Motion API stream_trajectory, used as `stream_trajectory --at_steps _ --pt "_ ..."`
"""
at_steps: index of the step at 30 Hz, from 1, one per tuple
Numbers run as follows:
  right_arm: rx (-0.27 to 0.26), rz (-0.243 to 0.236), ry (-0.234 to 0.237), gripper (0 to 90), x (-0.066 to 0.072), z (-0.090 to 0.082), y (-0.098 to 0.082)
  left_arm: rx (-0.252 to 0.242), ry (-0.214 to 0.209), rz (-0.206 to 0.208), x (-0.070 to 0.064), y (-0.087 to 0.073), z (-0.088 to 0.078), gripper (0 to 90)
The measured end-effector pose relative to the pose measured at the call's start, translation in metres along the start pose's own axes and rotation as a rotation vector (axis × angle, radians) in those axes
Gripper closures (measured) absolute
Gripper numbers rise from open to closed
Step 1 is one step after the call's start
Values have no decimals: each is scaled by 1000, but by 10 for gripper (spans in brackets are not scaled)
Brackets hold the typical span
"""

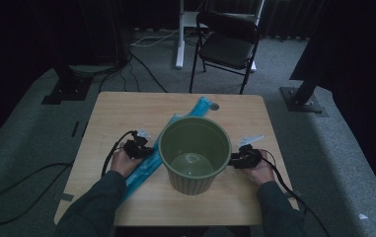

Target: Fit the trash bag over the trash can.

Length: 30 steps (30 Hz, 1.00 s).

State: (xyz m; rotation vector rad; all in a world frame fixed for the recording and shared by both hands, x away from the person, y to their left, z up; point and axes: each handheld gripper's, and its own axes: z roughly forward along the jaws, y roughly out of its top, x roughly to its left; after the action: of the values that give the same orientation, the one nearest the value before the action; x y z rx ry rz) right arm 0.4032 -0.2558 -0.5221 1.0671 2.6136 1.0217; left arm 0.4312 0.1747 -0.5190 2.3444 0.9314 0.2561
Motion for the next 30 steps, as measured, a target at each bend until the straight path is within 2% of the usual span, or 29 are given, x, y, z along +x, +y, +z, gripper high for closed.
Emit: stream_trajectory --at_steps 3,5,6,8,9,12,16,20,30 --pt "-9 -8 7 607 2 0 1 -8 0 4 1 2 -3 891" --pt "-12 -8 10 610 3 0 1 -26 -3 4 2 4 -8 891" --pt "-15 -12 12 616 5 0 2 -55 -6 -6 5 5 -14 892" --pt "-15 -14 13 616 5 0 2 -55 -6 -6 5 5 -14 892" --pt "-15 -16 15 616 6 0 2 -101 -17 -29 7 7 -25 891" --pt "-21 -17 19 616 7 0 2 -133 -27 -37 8 9 -35 891" --pt "-31 -19 24 617 7 0 3 -158 -26 -17 5 14 -47 891" --pt "-31 -20 26 618 8 0 3 -166 -27 -9 4 17 -52 891" --pt "-29 -34 40 617 11 2 6 -228 -44 47 1 37 -79 891"
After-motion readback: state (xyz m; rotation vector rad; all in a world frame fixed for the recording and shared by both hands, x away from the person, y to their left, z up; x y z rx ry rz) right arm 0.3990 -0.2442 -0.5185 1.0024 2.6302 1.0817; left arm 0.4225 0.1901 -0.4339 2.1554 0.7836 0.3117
